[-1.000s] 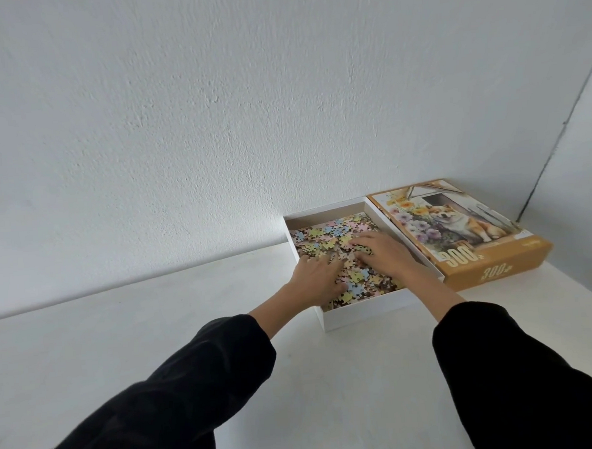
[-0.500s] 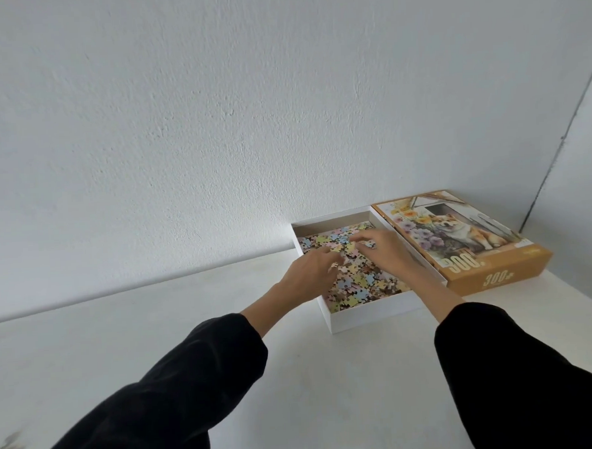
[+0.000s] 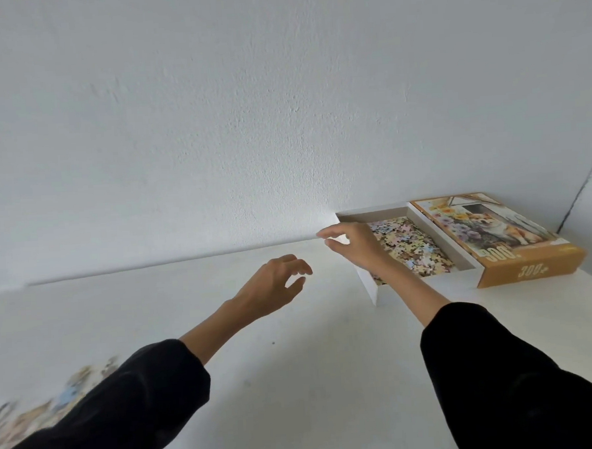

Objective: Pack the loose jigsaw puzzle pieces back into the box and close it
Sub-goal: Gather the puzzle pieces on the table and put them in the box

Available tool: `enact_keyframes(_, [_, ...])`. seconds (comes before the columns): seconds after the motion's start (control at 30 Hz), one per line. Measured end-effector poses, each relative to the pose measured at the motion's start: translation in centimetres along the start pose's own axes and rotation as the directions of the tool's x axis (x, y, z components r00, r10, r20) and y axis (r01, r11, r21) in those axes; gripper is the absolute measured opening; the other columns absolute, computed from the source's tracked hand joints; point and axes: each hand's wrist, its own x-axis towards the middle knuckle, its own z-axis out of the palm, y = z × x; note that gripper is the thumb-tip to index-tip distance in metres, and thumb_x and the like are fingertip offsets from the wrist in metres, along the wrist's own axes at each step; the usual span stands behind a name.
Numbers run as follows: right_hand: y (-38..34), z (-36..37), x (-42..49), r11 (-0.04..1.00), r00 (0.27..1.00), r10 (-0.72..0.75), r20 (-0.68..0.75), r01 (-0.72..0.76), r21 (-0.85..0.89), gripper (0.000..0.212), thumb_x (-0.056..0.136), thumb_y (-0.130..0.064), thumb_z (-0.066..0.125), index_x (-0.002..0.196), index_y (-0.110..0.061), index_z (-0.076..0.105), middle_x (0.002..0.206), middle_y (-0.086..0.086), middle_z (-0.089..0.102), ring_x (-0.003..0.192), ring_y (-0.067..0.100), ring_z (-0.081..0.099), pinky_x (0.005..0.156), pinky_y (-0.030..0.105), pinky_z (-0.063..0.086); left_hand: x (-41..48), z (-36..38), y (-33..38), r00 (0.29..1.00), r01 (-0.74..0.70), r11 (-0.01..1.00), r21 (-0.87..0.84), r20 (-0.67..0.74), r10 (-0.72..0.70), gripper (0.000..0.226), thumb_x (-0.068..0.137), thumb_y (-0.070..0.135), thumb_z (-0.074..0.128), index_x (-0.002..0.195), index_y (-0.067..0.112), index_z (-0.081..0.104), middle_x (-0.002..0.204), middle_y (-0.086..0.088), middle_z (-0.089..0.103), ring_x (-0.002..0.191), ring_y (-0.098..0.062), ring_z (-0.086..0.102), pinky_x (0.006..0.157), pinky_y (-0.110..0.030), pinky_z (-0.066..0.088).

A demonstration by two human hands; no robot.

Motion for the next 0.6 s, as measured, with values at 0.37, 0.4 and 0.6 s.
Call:
enact_keyframes(0.37, [-11.2, 11.9, -1.4, 0.997, 0.995, -0.030, 0.093, 0.023, 0.075, 0.022, 0.087, -0.012, 0.058, 0.105, -0.020, 0.069, 0.109, -0.006, 0.069, 0.103, 0.010, 0.061, 0.090, 0.027, 0.044, -13.0, -9.1, -7.1, 0.992, 0.124, 0.988, 0.087, -0.042, -0.121, 0.016, 0.089, 0.013, 0.057, 0.103, 0.012, 0.065, 0.098, -0.003, 0.066, 0.087, -0.016, 0.063, 0.078, -0.024, 0.049])
enact_keyframes(0.4, [-12.1, 13.0, -1.7, 0.996, 0.994, -0.032, 0.103, 0.023, 0.085, 0.023, 0.087, -0.012, 0.058, 0.105, -0.020, 0.069, 0.108, -0.006, 0.069, 0.103, 0.010, 0.060, 0.089, 0.026, 0.044, -14.3, -9.8, -7.8, 0.990, 0.136, 0.986, 0.098, -0.039, -0.133, 0.016, 0.089, 0.013, 0.057, 0.103, 0.012, 0.065, 0.098, -0.003, 0.066, 0.087, -0.016, 0.063, 0.078, -0.024, 0.049])
enact_keyframes(0.6, [-16.6, 18.8, -3.7, 0.991, 0.986, -0.034, 0.163, 0.013, 0.131, 0.024, 0.087, -0.010, 0.057, 0.106, -0.019, 0.068, 0.109, -0.005, 0.068, 0.102, 0.010, 0.060, 0.085, 0.022, 0.040, -21.0, -12.3, -11.3, 0.972, 0.234, 0.967, 0.105, -0.042, -0.230, 0.016, 0.090, 0.013, 0.056, 0.103, 0.012, 0.065, 0.099, -0.004, 0.066, 0.088, -0.017, 0.063, 0.079, -0.032, 0.053])
